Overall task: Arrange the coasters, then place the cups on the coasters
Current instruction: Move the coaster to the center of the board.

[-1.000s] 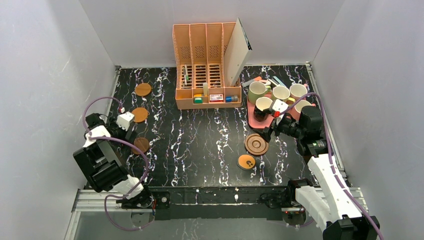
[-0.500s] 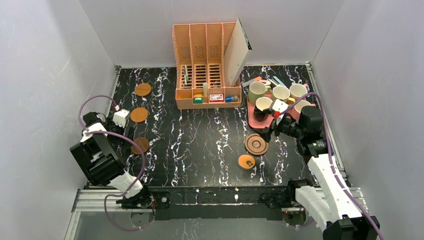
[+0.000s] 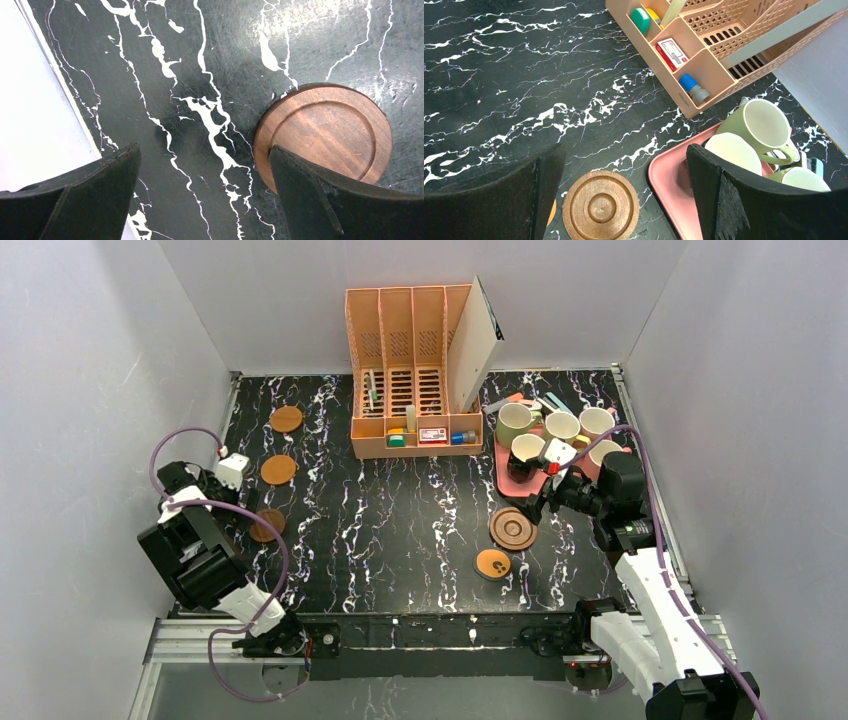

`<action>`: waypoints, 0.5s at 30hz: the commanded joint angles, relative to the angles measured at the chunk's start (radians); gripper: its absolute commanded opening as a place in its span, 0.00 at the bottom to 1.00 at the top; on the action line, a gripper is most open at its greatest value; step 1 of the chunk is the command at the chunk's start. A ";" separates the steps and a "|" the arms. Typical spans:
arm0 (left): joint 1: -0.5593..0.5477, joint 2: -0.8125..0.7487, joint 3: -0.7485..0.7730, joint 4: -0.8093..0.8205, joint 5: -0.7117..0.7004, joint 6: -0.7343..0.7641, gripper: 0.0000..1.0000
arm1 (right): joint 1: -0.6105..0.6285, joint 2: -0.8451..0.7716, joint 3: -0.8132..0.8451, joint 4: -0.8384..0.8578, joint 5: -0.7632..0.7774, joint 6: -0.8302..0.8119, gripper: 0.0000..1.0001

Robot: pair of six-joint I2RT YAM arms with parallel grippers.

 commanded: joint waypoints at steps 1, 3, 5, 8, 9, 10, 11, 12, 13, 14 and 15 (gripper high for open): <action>0.020 0.035 -0.022 -0.023 -0.119 0.067 0.98 | 0.007 -0.008 -0.008 0.022 -0.013 0.006 0.98; 0.020 0.019 -0.027 -0.041 -0.102 0.083 0.98 | 0.007 -0.008 -0.005 0.022 -0.012 0.006 0.98; 0.020 0.003 -0.030 -0.063 -0.085 0.099 0.98 | 0.006 -0.007 -0.006 0.022 -0.013 0.006 0.98; 0.021 -0.023 -0.031 -0.099 -0.059 0.122 0.98 | 0.006 -0.007 -0.006 0.022 -0.012 0.007 0.98; 0.021 -0.030 -0.032 -0.111 -0.052 0.127 0.98 | 0.007 -0.007 -0.006 0.022 -0.013 0.007 0.98; 0.019 -0.035 -0.032 -0.120 -0.046 0.133 0.98 | 0.007 -0.007 -0.006 0.022 -0.013 0.008 0.98; 0.020 -0.040 -0.032 -0.132 -0.040 0.140 0.98 | 0.007 -0.007 -0.006 0.022 -0.012 0.008 0.98; 0.020 -0.043 -0.031 -0.143 -0.033 0.146 0.98 | 0.007 -0.008 -0.005 0.022 -0.015 0.008 0.98; 0.020 -0.044 -0.030 -0.156 -0.028 0.154 0.98 | 0.007 -0.008 -0.006 0.022 -0.014 0.008 0.98; 0.020 -0.046 -0.028 -0.166 -0.024 0.159 0.98 | 0.006 -0.008 -0.005 0.022 -0.015 0.009 0.98; 0.020 -0.047 -0.027 -0.174 -0.020 0.161 0.98 | 0.006 -0.009 -0.005 0.022 -0.015 0.010 0.98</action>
